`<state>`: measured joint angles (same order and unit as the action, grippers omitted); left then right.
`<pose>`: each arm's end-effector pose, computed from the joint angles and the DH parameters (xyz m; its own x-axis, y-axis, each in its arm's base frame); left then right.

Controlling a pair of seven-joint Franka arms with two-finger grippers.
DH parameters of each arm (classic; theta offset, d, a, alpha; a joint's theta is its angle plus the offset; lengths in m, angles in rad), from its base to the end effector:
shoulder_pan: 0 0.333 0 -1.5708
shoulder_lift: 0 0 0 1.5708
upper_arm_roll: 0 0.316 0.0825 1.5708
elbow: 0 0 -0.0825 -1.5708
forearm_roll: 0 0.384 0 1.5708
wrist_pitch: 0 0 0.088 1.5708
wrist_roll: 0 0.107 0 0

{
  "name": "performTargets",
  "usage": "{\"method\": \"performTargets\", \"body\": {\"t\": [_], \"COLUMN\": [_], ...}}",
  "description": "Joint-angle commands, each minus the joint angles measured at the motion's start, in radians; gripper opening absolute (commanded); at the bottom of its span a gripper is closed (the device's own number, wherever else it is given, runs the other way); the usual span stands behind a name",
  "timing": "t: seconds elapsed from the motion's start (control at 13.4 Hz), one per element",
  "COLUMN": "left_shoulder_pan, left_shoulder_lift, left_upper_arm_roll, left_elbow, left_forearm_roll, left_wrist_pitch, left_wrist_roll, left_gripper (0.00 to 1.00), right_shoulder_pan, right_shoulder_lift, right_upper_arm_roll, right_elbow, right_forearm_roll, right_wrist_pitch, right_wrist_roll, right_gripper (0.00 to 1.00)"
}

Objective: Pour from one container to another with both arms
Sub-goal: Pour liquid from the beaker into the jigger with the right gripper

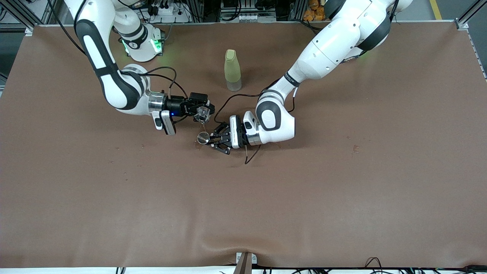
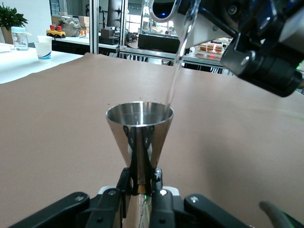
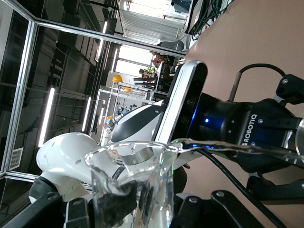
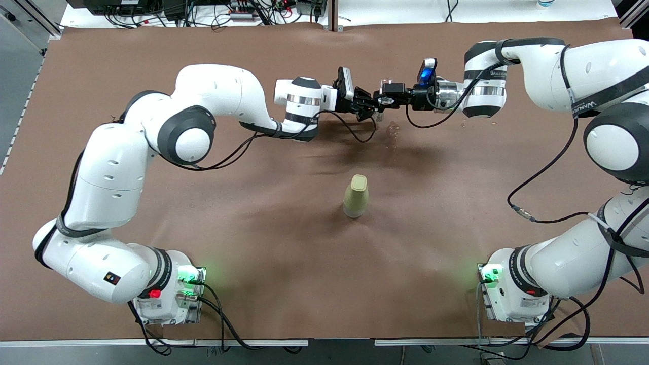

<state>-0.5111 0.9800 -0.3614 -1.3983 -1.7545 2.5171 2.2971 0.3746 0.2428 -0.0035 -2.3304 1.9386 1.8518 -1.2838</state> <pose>0.5212 -0.5194 0.1478 0.1511 -0.2933 0.9440 -0.9879 -0.0788 0.1337 0.4558 0.2558 0.2595 0.9687 -0.0714 0.2377 0.2331 -0.0672 -0.9701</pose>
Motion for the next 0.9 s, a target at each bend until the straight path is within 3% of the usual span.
{"method": "performTargets", "body": {"t": [0.0,0.82], "left_shoulder_pan": [0.006,0.005], "left_shoulder_lift": [-0.006,-0.017], "left_upper_arm_roll": [-0.007,-0.016], "left_elbow": [-0.01,-0.057], "left_forearm_roll": [-0.043,-0.072], "left_wrist_pitch": [0.0,-0.004], "left_wrist_roll": [0.041,0.042], "left_gripper": [0.0,0.0], "right_shoulder_pan": [0.015,0.014], "right_shoulder_lift": [-0.017,-0.014], "right_upper_arm_roll": [-0.004,-0.004], "right_elbow": [-0.015,-0.015], "right_forearm_roll": [0.025,0.062], "right_wrist_pitch": [0.004,0.012], "right_wrist_roll": [0.041,0.081], "right_gripper": [0.0,0.0]}}
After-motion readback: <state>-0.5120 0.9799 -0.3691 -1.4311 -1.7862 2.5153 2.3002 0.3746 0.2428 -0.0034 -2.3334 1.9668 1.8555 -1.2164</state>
